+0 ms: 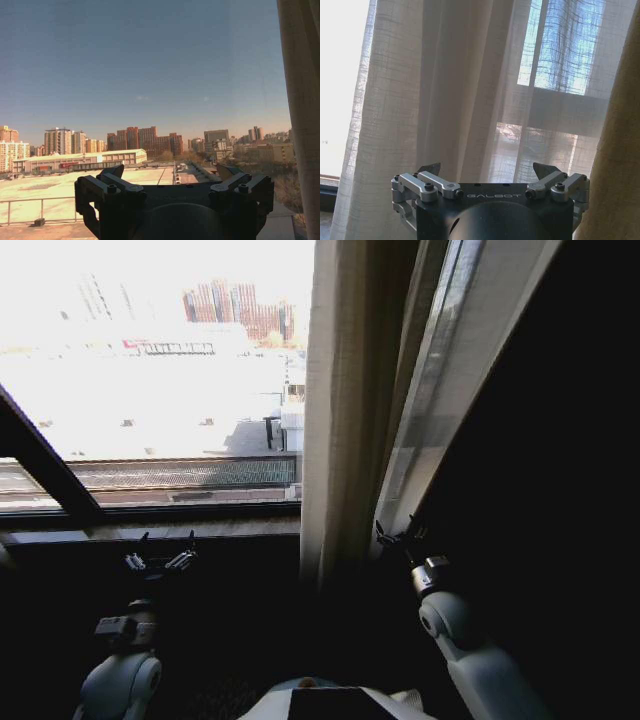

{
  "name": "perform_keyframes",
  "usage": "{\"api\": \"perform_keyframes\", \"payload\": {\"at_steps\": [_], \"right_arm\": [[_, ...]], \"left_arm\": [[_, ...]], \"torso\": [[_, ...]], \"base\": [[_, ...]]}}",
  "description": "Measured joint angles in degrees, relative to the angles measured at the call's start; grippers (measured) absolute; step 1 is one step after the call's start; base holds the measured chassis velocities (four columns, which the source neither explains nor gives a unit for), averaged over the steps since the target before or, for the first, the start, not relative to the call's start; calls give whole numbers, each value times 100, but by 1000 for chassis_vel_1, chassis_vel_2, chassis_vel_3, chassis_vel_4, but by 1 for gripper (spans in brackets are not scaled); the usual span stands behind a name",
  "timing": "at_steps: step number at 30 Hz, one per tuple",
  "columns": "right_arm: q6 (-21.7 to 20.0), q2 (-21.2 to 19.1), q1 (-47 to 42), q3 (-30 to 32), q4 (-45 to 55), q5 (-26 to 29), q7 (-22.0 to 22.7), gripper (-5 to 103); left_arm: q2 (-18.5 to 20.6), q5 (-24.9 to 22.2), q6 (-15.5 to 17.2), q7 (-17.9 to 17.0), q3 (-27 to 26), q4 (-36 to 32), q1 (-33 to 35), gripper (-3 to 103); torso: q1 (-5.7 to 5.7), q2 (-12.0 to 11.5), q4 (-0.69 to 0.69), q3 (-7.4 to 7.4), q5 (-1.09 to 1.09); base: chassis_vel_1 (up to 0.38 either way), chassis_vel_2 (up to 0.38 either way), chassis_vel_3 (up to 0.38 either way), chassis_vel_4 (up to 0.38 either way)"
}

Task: Open the curtains by pulling them apart, changing their state from closed to fully open.

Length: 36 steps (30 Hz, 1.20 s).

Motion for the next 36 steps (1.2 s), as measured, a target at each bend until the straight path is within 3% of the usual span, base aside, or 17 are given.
{"api": "perform_keyframes", "payload": {"at_steps": [24,36], "right_arm": [[84,23,28,-189,-110,-88,19,100],[543,131,-29,-252,-196,-204,-121,100]], "left_arm": [[111,-7,-140,4,25,218,108,100],[163,-13,-160,8,14,145,238,100]], "torso": [[0,0,0,0,0],[0,0,0,1,2]], "base": [[89,78,-86,-83],[19,23,-24,-24]]}}
